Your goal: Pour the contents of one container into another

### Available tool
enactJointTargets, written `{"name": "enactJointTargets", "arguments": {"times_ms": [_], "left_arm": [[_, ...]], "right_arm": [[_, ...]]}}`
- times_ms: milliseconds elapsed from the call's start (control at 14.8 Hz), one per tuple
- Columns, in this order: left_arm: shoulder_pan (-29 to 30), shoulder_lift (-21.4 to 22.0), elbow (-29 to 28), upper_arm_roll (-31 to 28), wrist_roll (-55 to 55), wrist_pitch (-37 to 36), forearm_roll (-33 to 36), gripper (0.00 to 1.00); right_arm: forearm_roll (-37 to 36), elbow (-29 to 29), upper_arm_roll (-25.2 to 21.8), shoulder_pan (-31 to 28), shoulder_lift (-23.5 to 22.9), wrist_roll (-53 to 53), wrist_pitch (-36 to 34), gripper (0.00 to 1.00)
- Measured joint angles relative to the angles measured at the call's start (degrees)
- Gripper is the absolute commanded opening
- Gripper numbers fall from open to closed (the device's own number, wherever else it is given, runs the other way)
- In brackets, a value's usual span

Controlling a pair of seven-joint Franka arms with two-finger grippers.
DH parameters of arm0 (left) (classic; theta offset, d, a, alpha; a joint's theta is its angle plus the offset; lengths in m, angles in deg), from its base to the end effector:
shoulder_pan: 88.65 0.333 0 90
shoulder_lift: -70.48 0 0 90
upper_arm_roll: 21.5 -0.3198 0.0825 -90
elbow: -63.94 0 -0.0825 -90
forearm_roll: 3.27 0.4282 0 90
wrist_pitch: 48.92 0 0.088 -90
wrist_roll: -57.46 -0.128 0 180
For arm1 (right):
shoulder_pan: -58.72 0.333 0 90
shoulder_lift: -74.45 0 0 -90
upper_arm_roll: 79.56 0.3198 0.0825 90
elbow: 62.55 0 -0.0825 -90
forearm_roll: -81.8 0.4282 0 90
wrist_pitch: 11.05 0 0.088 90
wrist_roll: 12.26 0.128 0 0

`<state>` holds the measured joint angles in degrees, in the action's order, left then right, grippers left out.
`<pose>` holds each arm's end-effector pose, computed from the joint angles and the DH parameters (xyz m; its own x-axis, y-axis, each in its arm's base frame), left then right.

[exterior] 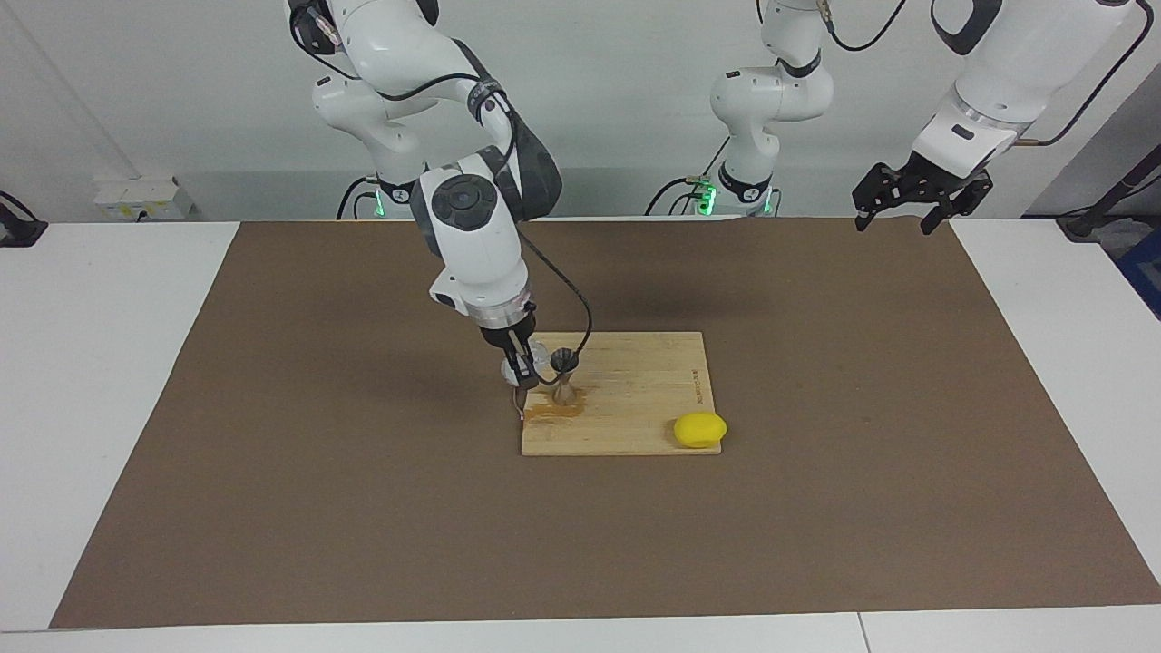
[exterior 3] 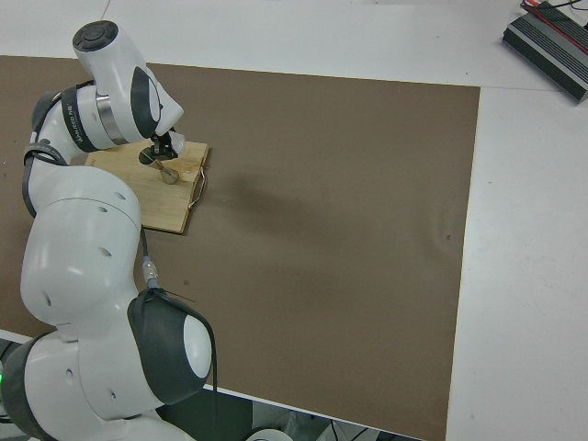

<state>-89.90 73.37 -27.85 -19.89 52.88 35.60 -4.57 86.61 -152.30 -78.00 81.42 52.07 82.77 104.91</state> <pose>0.5699 -0.0319 0.6129 0.9885 -0.1313 -0.0744 -0.1296 -0.9912 0.0273 0.6567 0.3007 0.3910 0.2958 -0.9507 -0.0934 -0.9549 -0.2915 -0.0571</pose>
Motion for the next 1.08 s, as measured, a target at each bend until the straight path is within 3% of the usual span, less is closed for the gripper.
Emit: {"name": "enactJointTargets", "arguments": {"times_ms": [1078], "left_arm": [[0.00, 0.00, 0.00, 0.00, 0.00, 0.00, 0.01, 1.00]], "right_arm": [[-13.93, 1.70, 0.07, 4.89, -1.79, 0.00, -0.07, 0.00]]}}
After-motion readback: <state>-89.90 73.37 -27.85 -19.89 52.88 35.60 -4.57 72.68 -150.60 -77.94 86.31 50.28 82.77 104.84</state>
